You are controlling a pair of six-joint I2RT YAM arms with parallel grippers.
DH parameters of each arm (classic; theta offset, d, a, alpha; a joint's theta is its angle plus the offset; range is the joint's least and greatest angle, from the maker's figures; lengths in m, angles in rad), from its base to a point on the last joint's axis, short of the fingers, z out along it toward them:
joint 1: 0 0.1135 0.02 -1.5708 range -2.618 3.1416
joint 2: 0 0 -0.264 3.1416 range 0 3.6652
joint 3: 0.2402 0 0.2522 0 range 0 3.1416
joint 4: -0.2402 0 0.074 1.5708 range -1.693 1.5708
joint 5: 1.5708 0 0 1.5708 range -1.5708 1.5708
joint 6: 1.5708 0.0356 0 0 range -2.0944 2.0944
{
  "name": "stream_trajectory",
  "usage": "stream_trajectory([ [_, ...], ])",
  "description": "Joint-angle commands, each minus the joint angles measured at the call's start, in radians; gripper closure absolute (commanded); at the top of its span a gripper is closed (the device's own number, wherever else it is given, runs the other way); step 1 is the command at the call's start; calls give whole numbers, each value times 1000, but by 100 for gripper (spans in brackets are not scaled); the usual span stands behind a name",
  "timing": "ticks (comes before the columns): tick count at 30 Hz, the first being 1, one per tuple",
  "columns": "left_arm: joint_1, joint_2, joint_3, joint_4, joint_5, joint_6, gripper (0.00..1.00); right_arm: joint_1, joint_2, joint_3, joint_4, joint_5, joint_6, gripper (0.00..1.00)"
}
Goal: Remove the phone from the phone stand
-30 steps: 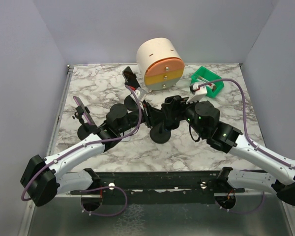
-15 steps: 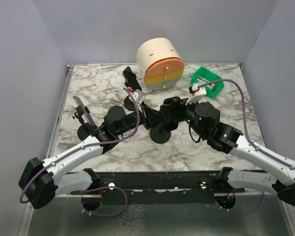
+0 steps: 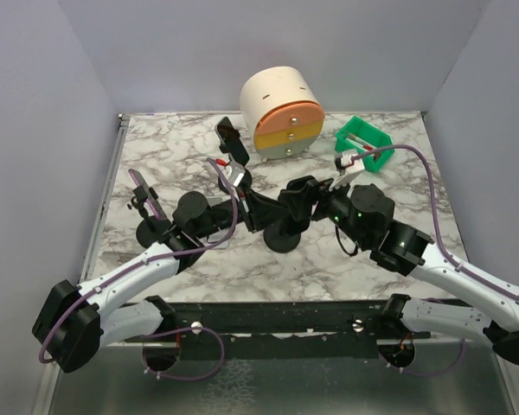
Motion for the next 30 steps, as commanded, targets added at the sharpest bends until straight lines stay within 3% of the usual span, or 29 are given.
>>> stream_trajectory([
  [1, 89, -18, -43, 98, 99, -94, 100, -15, -39, -35, -81, 15, -48, 99],
  [9, 144, 21, -63, 193, 197, -165, 100, -15, -60, -52, -73, -28, -63, 99],
  [30, 145, 78, -51, 221, 204, -184, 100, -15, -139, -88, -10, -105, -68, 99],
])
